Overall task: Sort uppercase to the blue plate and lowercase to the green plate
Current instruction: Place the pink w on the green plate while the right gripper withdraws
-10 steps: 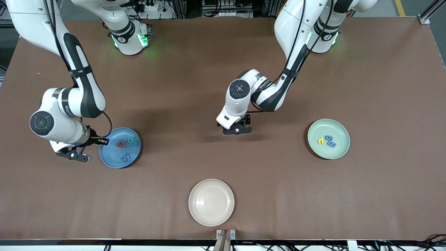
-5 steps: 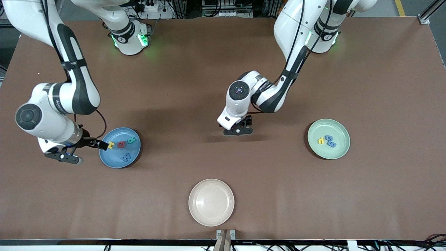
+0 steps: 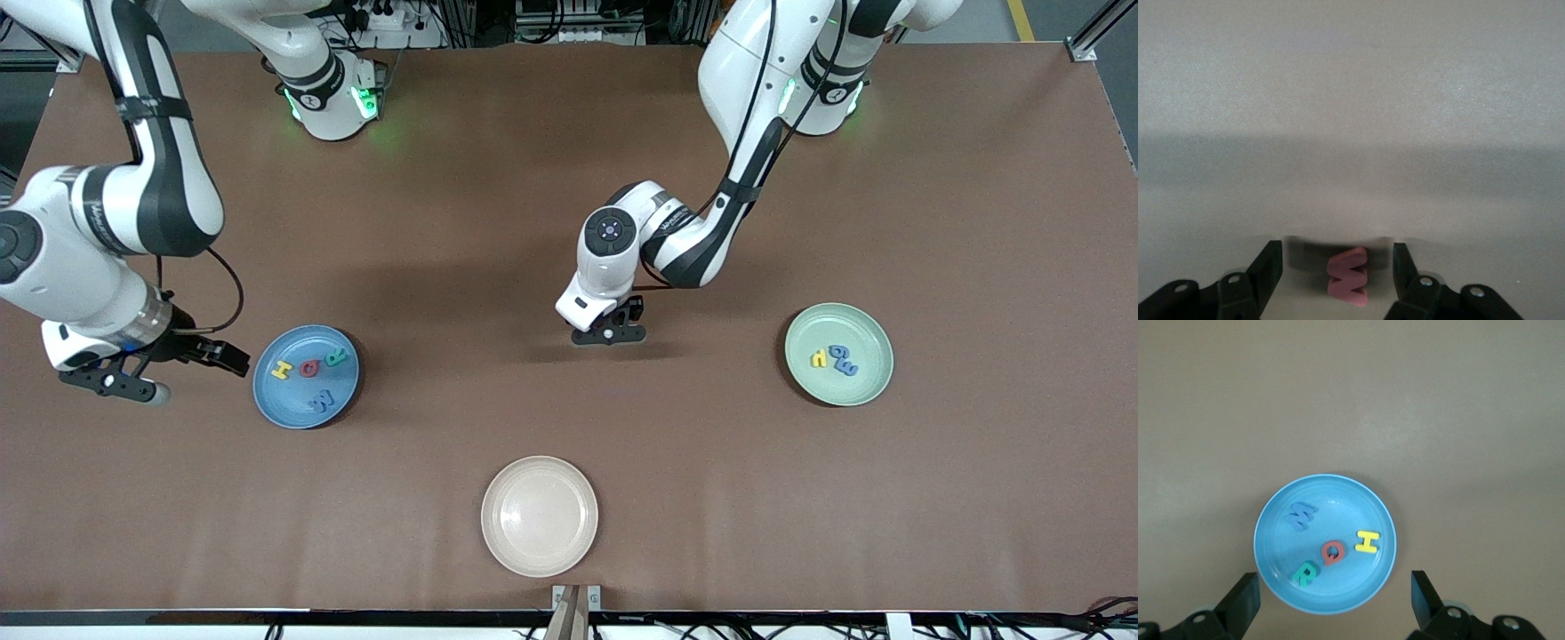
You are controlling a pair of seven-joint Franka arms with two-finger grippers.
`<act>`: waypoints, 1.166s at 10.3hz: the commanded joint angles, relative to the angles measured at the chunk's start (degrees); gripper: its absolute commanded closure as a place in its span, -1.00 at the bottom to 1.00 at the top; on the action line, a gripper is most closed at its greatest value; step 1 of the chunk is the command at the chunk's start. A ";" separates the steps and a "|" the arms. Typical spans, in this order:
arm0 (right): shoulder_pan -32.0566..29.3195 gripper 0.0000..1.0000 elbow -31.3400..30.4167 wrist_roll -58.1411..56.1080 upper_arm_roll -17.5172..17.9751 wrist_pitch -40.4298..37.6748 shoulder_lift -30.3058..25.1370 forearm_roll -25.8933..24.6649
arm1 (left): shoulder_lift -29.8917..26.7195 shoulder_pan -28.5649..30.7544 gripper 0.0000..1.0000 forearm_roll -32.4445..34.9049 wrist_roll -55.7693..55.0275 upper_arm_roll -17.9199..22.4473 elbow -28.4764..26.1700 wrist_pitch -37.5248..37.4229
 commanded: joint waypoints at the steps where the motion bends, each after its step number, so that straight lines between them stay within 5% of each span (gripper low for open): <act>1: 0.00 -1.00 1.48 -0.31 0.13 -5.35 -3.97 1.12 | -0.06 -0.75 -0.35 1.84 -1.58 0.27 -0.24 -0.53; 6: 1.23 -1.00 7.20 -0.31 0.22 -14.51 -4.94 2.26 | -0.06 -1.28 -0.06 1.84 -2.81 0.10 -0.15 -0.70; 12: -0.17 -1.00 9.14 -0.84 0.22 -16.71 -9.33 5.78 | -0.41 -1.11 0.78 2.02 -1.94 0.10 1.51 -5.08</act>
